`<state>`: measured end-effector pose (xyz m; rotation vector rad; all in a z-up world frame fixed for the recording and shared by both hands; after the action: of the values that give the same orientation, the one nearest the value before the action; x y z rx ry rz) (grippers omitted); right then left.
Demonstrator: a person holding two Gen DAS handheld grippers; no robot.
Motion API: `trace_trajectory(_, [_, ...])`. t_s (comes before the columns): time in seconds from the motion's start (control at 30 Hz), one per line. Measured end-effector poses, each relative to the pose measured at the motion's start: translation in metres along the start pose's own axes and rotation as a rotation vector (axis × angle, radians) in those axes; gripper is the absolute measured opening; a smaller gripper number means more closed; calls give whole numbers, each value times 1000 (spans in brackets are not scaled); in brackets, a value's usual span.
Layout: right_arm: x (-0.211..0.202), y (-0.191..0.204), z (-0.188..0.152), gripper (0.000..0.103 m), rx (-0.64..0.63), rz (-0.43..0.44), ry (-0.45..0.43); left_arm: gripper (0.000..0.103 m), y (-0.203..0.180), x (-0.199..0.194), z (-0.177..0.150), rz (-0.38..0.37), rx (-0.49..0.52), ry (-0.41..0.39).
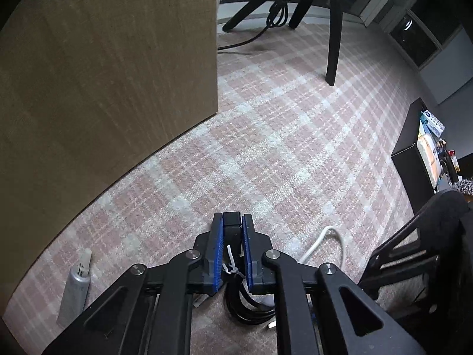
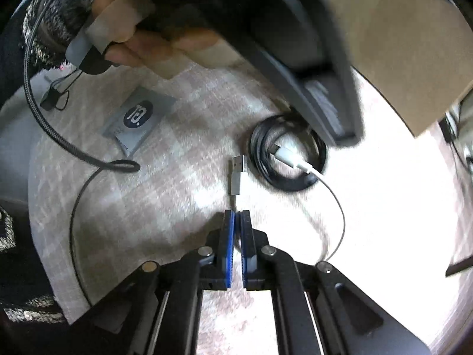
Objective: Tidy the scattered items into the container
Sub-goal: 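Grasp the coiled cable with the left tool while the right grasps its plug, then carry the cable over the black box and open both tools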
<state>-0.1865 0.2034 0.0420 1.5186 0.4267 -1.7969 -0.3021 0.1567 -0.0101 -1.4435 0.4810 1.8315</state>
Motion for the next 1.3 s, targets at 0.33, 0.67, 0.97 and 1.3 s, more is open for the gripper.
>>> trace_trajectory(0.33, [-64,-7,-30,4,107,20,-112,10,21,-39,-11,27,-18,-48])
trace_trajectory(0.67, [-107,-26,-52,4,171,-30,-179,10,5,-81,-21,66,3,-103])
trace_trajectory(0.97, [-120,-27,-66,4,243,-85,-252,10,-73,-106,-5,92,45,-163])
trace_trajectory(1.3, [-179,-50,-142,4,431,-192,-346,10,-165,-128,33,33,182,-237])
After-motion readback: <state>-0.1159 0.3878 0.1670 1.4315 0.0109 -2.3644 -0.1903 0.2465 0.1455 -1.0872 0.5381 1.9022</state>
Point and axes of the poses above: each gripper's, at about its wrist camera, not at the fingertips, and x roughly the way its jaws point, y to its left, z to its top, the point moved 3 cm from there along x, roughly the way its jaws point, and after that the axes turned 8 degrees about x, right-handed, at the moved point
